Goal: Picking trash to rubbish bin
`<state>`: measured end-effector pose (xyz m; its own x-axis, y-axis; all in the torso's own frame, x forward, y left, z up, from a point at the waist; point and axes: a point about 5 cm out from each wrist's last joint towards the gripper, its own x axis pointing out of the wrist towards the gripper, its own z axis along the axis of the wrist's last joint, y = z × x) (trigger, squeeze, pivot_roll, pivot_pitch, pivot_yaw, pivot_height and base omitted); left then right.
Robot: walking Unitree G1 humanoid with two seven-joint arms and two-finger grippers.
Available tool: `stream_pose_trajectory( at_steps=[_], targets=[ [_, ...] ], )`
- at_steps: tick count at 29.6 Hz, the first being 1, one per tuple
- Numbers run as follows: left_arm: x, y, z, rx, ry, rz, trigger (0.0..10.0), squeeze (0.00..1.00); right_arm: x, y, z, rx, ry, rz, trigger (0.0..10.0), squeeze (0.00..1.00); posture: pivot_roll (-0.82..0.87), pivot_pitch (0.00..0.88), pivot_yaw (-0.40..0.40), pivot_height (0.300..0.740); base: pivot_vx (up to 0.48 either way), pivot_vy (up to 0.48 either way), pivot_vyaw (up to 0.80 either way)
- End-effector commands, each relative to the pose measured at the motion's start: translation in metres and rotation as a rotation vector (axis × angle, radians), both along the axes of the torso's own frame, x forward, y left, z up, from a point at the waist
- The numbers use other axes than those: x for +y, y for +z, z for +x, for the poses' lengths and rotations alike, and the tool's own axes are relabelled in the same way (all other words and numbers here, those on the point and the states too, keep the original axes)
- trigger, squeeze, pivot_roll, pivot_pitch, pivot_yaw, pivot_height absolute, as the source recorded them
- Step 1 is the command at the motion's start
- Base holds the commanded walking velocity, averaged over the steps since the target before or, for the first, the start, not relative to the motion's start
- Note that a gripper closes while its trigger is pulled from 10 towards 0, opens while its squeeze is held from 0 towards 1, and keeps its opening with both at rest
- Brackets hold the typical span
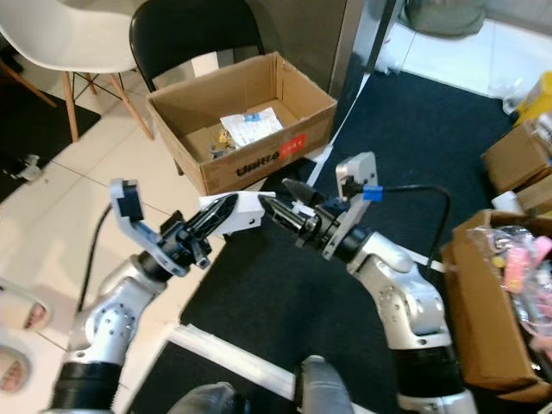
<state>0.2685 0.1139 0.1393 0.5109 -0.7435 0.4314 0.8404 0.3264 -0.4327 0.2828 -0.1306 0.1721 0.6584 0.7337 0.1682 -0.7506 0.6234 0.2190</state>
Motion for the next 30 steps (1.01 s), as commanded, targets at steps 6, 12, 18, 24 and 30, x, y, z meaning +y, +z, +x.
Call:
stream_pose_trajectory(
  at_steps=[6,12,18,24,30],
  targets=[
    [0.009,-0.006,-0.001,0.034,0.039,-0.012,10.0,0.00,0.003,0.000,-0.002,-0.003,0.005,0.008,10.0,0.00,-0.02,0.155,0.007,0.740,0.453,0.000,0.00],
    [0.011,-0.006,0.000,0.041,0.058,-0.018,10.0,0.00,0.004,0.000,-0.002,-0.004,0.005,0.008,10.0,0.00,-0.02,0.156,0.007,0.740,0.453,0.000,0.00],
    [0.015,-0.009,0.005,0.054,0.107,-0.004,10.0,0.00,0.003,0.001,-0.002,-0.004,0.011,0.019,10.0,0.00,-0.02,0.158,0.007,0.740,0.453,0.000,0.00],
    [0.017,-0.010,0.005,0.060,0.120,-0.001,10.0,0.00,-0.019,0.001,-0.016,-0.050,0.152,0.114,10.0,0.00,-0.02,0.162,0.009,0.740,0.453,0.000,0.00],
    [0.024,-0.013,0.006,0.064,0.139,0.021,10.0,0.00,-0.044,0.005,-0.023,-0.056,0.211,0.124,10.0,0.00,-0.02,0.165,0.012,0.740,0.451,0.000,0.00]
  ],
)
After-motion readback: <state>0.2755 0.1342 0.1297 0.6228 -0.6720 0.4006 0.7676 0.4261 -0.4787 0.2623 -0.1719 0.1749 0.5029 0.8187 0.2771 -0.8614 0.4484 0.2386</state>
